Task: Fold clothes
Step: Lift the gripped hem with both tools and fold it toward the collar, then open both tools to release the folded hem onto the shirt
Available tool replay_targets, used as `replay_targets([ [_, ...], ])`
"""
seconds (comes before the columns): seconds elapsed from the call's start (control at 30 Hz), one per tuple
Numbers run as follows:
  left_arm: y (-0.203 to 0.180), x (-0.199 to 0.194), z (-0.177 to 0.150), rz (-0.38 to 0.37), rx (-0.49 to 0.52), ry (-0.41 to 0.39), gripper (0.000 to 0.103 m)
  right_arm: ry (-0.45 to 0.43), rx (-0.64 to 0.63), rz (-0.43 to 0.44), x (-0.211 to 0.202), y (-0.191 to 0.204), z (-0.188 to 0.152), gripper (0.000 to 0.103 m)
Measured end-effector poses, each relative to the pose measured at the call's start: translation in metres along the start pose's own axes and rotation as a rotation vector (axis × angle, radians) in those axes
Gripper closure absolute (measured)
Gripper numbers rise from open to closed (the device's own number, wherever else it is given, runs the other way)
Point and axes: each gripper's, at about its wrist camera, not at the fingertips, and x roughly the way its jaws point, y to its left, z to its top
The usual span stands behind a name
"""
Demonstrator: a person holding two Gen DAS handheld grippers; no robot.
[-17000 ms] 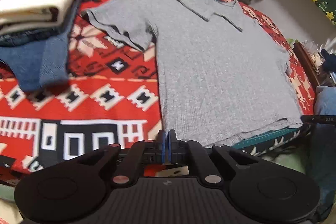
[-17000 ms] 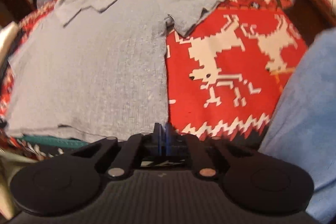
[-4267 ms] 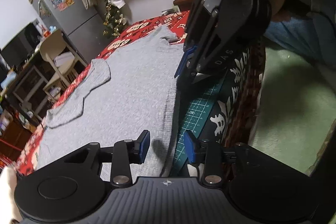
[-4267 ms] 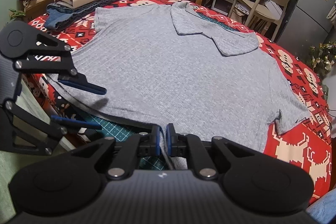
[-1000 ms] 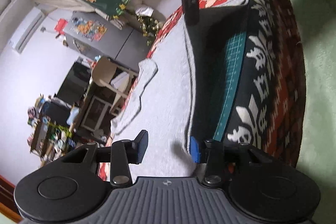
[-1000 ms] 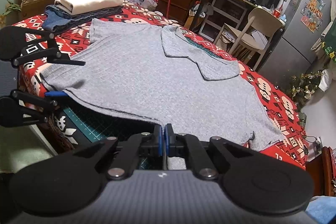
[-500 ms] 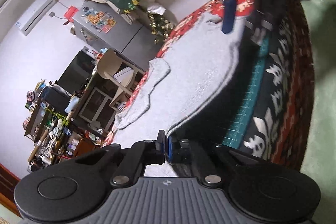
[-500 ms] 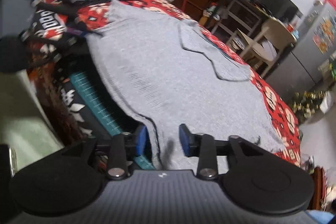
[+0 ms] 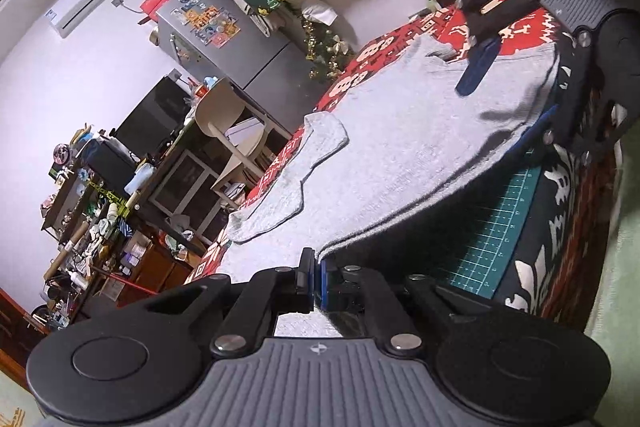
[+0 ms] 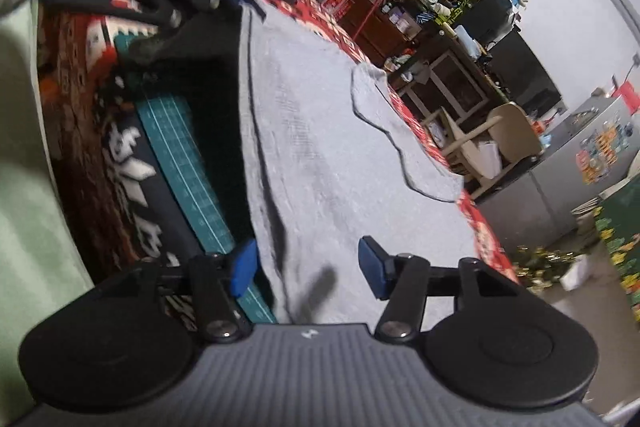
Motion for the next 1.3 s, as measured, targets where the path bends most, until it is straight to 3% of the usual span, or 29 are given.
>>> replay_targets([
  [0.2,-0.001,0.000,-0.002,-0.005,0.005,0.001,0.100,0.096,-0.023,-0.077,0.003,-0.009,-0.015,0.048],
  [0.33,-0.004,0.000,-0.003,-0.006,0.023,-0.006,0.100,0.156,-0.017,-0.071,0.002,-0.017,-0.021,0.067],
  [0.47,-0.002,0.001,-0.004,-0.009,0.019,-0.001,0.100,0.178,-0.010,-0.055,0.001,-0.022,-0.023,0.071],
  [0.5,-0.001,0.001,-0.004,-0.010,0.017,0.000,0.100,0.181,-0.015,-0.046,0.002,-0.022,-0.023,0.084],
  [0.53,0.000,0.002,-0.004,-0.011,0.020,0.000,0.100,0.181,-0.020,-0.039,0.002,-0.022,-0.022,0.090],
  [0.77,0.006,0.004,0.000,-0.047,0.089,0.000,0.100,0.151,0.018,-0.004,-0.004,-0.038,-0.009,0.100],
  [1.07,0.052,0.031,0.024,-0.157,0.375,-0.012,0.100,0.102,-0.035,0.124,-0.003,-0.122,0.022,0.101],
  [1.3,0.090,0.092,0.036,-0.185,0.580,-0.016,0.100,0.100,-0.111,0.171,0.068,-0.174,0.042,0.101],
])
